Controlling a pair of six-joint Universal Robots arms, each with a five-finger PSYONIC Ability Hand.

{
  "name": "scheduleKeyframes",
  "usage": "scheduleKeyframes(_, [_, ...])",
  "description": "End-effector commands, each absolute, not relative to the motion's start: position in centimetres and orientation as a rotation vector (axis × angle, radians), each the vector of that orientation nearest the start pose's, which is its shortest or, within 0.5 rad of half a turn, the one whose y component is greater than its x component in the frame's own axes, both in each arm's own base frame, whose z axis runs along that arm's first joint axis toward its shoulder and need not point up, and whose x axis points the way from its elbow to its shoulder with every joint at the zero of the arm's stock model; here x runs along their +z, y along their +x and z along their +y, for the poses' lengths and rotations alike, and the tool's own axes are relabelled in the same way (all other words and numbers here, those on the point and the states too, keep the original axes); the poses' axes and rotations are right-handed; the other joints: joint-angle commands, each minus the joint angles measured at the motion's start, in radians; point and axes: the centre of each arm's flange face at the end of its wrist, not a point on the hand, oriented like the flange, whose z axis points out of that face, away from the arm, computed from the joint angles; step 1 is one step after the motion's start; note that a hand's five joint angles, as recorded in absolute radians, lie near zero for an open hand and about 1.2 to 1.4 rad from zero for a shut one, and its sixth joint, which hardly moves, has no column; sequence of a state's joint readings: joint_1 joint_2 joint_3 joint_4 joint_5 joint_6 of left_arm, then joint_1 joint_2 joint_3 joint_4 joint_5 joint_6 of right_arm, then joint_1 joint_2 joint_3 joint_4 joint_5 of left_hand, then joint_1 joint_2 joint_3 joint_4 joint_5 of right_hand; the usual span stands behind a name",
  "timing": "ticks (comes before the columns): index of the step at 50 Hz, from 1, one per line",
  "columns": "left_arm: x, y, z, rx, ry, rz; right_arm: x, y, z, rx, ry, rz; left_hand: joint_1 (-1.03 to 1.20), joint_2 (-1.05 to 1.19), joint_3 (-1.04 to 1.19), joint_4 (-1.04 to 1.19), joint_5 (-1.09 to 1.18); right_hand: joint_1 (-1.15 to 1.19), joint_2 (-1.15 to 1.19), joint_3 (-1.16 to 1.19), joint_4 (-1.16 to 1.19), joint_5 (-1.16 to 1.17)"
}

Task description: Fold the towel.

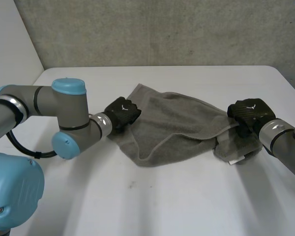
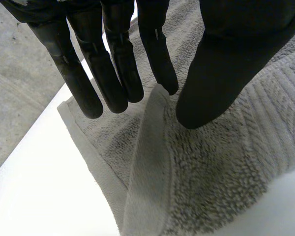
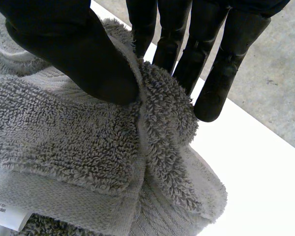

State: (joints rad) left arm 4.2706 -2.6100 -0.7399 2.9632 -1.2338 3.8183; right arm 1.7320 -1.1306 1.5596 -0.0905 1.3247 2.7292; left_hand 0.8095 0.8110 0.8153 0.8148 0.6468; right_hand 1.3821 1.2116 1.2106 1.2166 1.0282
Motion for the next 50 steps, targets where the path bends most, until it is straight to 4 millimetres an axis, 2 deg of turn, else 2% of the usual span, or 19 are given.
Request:
scheduleKeyframes(1, [11.7,-34.5,-35.2,-1.836,1.711,2.106,17.2,20.8,-32.5,-1.791,-0.921,2.337,-0.062,-0.063,-0.067,-0.067,-0.074,0.014,0.185,0.186,0.180,0.194])
scheduleKeyframes(11, [11.6,-34.4,-35.1,-1.814,1.744,2.051,17.2,20.8,-32.5,-1.791,-0.921,2.337,-0.062,-0.063,-0.067,-0.067,-0.074,0.014,0.185,0.186,0.180,0.194])
scheduleKeyframes(19, [11.2,-34.3,-34.9,-1.796,1.749,2.066,17.2,20.9,-32.5,-1.791,-0.921,2.337,0.041,0.040,0.035,0.036,0.029,0.014,0.185,0.186,0.180,0.194])
scheduleKeyframes(24, [11.3,-34.2,-34.8,-1.785,1.745,2.073,17.3,20.9,-32.6,-1.797,-0.920,2.335,0.246,0.244,0.240,0.241,0.234,0.014,0.185,0.186,0.180,0.194])
scheduleKeyframes(27, [11.3,-34.1,-34.8,-1.774,1.733,2.077,17.3,20.8,-32.7,-1.798,-0.919,2.336,0.288,0.286,0.282,0.282,0.276,0.014,0.185,0.186,0.180,0.194])
scheduleKeyframes(29, [10.9,-33.6,-34.7,-1.724,1.697,2.098,17.5,20.8,-32.7,-1.805,-0.920,2.329,0.483,0.482,0.477,0.478,0.471,0.014,0.185,0.186,0.180,0.194])
scheduleKeyframes(30, [10.9,-33.6,-34.7,-1.724,1.697,2.098,17.5,20.9,-32.7,-1.805,-0.920,2.329,0.484,0.483,0.479,0.479,0.473,0.014,0.185,0.186,0.180,0.194])
scheduleKeyframes(31, [10.8,-33.3,-34.6,-1.698,1.682,2.109,17.6,20.8,-32.8,-1.806,-0.917,2.327,0.586,0.584,0.580,0.580,0.574,0.014,0.185,0.186,0.180,0.194])
scheduleKeyframes(33, [10.9,-33.1,-34.5,-1.685,1.667,2.113,17.8,20.7,-32.8,-1.811,-0.915,2.328,0.587,0.585,0.581,0.581,0.575,0.014,0.185,0.186,0.180,0.194])
scheduleKeyframes(38, [12.3,-32.3,-34.1,-1.677,1.640,2.116,18.9,20.9,-32.8,-1.830,-0.920,2.320,0.587,0.585,0.581,0.581,0.575,0.014,0.185,0.186,0.180,0.194])
scheduleKeyframes(40, [14.7,-31.4,-34.1,-1.715,1.596,2.092,20.3,20.7,-32.3,-1.795,-0.932,2.342,0.587,0.585,0.581,0.581,0.575,0.014,0.185,0.186,0.180,0.194])
scheduleKeyframes(41, [14.7,-31.4,-34.1,-1.715,1.596,2.092,20.3,20.7,-32.3,-1.794,-0.932,2.342,0.587,0.585,0.581,0.581,0.575,0.014,0.185,0.186,0.180,0.194])
scheduleKeyframes(43, [17.4,-30.5,-33.9,-1.767,1.543,2.073,22.1,20.7,-31.4,-1.731,-0.978,2.374,0.587,0.585,0.581,0.581,0.575,0.014,0.185,0.186,0.180,0.194])
scheduleKeyframes(44, [17.4,-30.5,-33.9,-1.767,1.542,2.073,22.1,20.7,-31.4,-1.730,-0.979,2.374,0.587,0.585,0.581,0.581,0.575,0.014,0.185,0.186,0.180,0.194])
scheduleKeyframes(45, [18.7,-30.0,-33.7,-1.792,1.519,2.059,22.9,20.6,-31.1,-1.703,-0.999,2.388,0.587,0.585,0.581,0.581,0.575,0.014,0.185,0.186,0.180,0.194])
scheduleKeyframes(46, [18.7,-30.0,-33.7,-1.793,1.519,2.059,22.9,20.6,-31.1,-1.703,-0.999,2.388,0.587,0.585,0.581,0.581,0.575,0.014,0.185,0.186,0.180,0.194])
scheduleKeyframes(48, [20.8,-29.2,-33.2,-1.828,1.478,2.046,23.5,20.6,-30.6,-1.646,-1.030,2.416,0.587,0.585,0.581,0.581,0.575,0.014,0.185,0.186,0.180,0.194])
scheduleKeyframes(50, [21.2,-28.8,-32.7,-1.830,1.472,2.057,23.6,20.6,-30.6,-1.634,-1.039,2.423,0.587,0.585,0.581,0.581,0.575,0.014,0.185,0.186,0.180,0.194])
